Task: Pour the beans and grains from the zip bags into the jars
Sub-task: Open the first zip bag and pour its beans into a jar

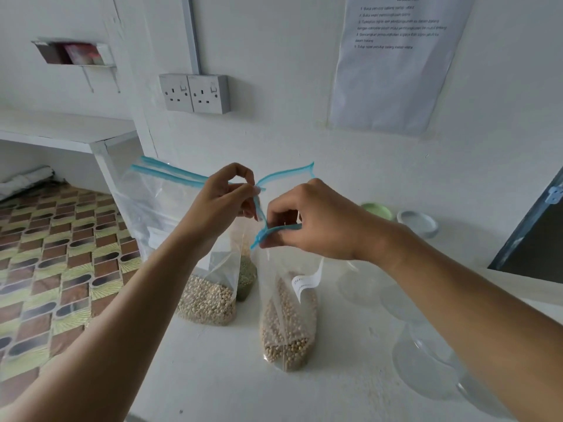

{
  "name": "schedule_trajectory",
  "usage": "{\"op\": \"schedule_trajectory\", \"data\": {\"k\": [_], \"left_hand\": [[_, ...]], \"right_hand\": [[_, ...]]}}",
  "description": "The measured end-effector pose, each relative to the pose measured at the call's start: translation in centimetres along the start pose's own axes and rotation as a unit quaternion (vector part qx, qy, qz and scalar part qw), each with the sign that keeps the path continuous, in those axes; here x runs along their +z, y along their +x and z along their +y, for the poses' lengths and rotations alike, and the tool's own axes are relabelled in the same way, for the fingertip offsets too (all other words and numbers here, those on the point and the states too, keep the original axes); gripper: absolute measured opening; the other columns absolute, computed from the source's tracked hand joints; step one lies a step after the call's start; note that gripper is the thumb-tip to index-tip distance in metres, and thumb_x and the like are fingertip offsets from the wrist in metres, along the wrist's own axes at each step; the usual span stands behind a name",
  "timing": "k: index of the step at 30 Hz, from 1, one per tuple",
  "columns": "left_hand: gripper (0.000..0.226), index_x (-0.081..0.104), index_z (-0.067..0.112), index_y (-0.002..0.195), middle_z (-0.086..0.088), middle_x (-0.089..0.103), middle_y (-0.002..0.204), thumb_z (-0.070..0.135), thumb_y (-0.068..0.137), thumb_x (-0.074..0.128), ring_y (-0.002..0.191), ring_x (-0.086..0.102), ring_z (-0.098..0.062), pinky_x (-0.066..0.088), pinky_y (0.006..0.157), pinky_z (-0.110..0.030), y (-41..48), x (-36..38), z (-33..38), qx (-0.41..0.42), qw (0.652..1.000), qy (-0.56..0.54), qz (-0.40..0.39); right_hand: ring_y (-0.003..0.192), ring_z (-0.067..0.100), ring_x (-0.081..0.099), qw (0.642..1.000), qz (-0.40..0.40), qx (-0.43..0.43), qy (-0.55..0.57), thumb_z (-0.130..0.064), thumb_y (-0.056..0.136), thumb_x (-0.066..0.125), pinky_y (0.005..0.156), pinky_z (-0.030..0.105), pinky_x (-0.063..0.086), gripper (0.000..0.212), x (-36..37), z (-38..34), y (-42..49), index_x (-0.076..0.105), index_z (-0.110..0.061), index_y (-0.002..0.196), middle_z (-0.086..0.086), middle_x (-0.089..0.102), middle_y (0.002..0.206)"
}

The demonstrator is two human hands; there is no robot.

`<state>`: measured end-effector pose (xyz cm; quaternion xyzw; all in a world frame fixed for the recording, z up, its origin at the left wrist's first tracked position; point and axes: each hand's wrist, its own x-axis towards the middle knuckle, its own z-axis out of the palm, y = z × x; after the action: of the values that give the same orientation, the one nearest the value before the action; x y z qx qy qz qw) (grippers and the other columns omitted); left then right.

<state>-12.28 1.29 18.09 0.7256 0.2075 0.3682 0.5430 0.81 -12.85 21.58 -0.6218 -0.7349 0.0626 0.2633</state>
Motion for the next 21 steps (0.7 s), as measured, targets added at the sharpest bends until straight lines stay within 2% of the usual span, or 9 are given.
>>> {"op": "schedule_trajectory", "data": {"k": [2, 5, 7, 9, 11, 13, 16, 18, 21], "left_hand": [[0.007, 0.054, 0.011, 0.096, -0.009, 0.065, 0.075, 0.013, 0.103, 0.056, 0.067, 0.062, -0.022, 0.051, 0.072, -0.035, -0.6, 0.1, -0.5, -0.009, 0.999, -0.044, 0.005], [0.015, 0.051, 0.008, 0.105, -0.008, 0.064, 0.075, 0.022, 0.106, 0.048, 0.066, 0.064, -0.020, 0.054, 0.067, -0.032, -2.6, 0.1, -1.9, -0.022, 0.995, -0.098, 0.026], [0.019, 0.052, 0.004, 0.101, -0.009, 0.063, 0.075, 0.021, 0.108, 0.046, 0.067, 0.063, -0.023, 0.054, 0.068, -0.038, -4.6, 0.0, -3.9, -0.024, 0.993, -0.112, 0.027], [0.028, 0.057, 0.001, 0.091, -0.013, 0.062, 0.076, 0.026, 0.103, 0.051, 0.069, 0.061, -0.030, 0.052, 0.071, -0.046, -7.2, 0.1, -6.5, -0.026, 0.995, -0.101, 0.001], [0.033, 0.065, 0.007, 0.082, -0.014, 0.065, 0.075, 0.037, 0.093, 0.057, 0.070, 0.062, -0.030, 0.051, 0.071, -0.045, -10.0, 0.7, -9.0, -0.026, 0.998, -0.045, -0.041], [0.035, 0.069, 0.018, 0.081, -0.008, 0.069, 0.073, 0.052, 0.086, 0.066, 0.067, 0.066, -0.020, 0.053, 0.066, -0.035, -12.5, 1.8, -11.1, -0.029, 0.995, 0.057, -0.077], [0.042, 0.070, 0.028, 0.079, 0.008, 0.069, 0.070, 0.069, 0.075, 0.076, 0.064, 0.068, -0.014, 0.054, 0.060, -0.027, -14.1, 3.3, -13.5, -0.025, 0.979, 0.195, -0.054], [0.040, 0.067, 0.030, 0.076, 0.012, 0.067, 0.071, 0.069, 0.074, 0.078, 0.064, 0.067, -0.011, 0.051, 0.057, -0.021, -13.9, 4.0, -14.2, 0.000, 0.973, 0.229, -0.023], [0.029, 0.063, 0.031, 0.072, 0.017, 0.063, 0.072, 0.056, 0.080, 0.076, 0.068, 0.065, -0.005, 0.048, 0.058, -0.017, -13.3, 5.0, -14.4, 0.068, 0.958, 0.279, 0.000]], "right_hand": [[0.068, 0.009, 0.057, 1.000, 0.021, -0.008, 0.008, -0.030, 0.082, 0.085, 0.064, 0.023, 0.045, 0.017, 0.4, 0.5, 0.1, 0.073, -0.020, 0.078, -0.010, 0.066, 0.072], [0.067, 0.012, 0.057, 0.998, 0.053, -0.014, 0.008, -0.032, 0.083, 0.083, 0.061, 0.024, 0.042, 0.019, 0.3, 1.4, 0.0, 0.075, -0.015, 0.081, -0.007, 0.067, 0.071], [0.066, 0.008, 0.056, 0.997, 0.078, -0.013, 0.018, -0.031, 0.083, 0.084, 0.061, 0.017, 0.037, 0.016, 0.0, 2.0, -0.2, 0.076, -0.017, 0.082, -0.012, 0.065, 0.069], [0.066, 0.007, 0.057, 0.994, 0.106, -0.011, 0.020, -0.033, 0.082, 0.084, 0.062, 0.019, 0.039, 0.013, 0.2, 2.6, -0.4, 0.077, -0.022, 0.082, -0.016, 0.064, 0.069], [0.066, 0.008, 0.058, 0.991, 0.135, -0.010, 0.024, -0.037, 0.081, 0.084, 0.064, 0.024, 0.043, 0.015, 0.7, 3.1, -0.5, 0.076, -0.024, 0.082, -0.019, 0.063, 0.070], [0.066, 0.007, 0.057, 0.987, 0.157, -0.010, 0.029, -0.036, 0.081, 0.083, 0.065, 0.023, 0.043, 0.017, 1.1, 3.4, -0.5, 0.075, -0.021, 0.084, -0.019, 0.062, 0.071], [0.065, 0.002, 0.054, 0.984, 0.174, -0.017, 0.020, -0.032, 0.082, 0.083, 0.064, 0.017, 0.039, 0.018, 1.3, 3.7, -0.4, 0.075, -0.017, 0.085, -0.020, 0.057, 0.073], [0.065, 0.002, 0.052, 0.982, 0.189, -0.027, 0.008, -0.030, 0.082, 0.084, 0.064, 0.016, 0.039, 0.017, 1.5, 3.7, -0.4, 0.074, -0.016, 0.084, -0.017, 0.056, 0.077], [0.060, 0.002, 0.049, 0.977, 0.211, -0.024, -0.004, -0.027, 0.082, 0.084, 0.063, 0.020, 0.042, 0.017, 1.3, 3.9, -0.4, 0.072, -0.015, 0.082, -0.010, 0.059, 0.089]]}}
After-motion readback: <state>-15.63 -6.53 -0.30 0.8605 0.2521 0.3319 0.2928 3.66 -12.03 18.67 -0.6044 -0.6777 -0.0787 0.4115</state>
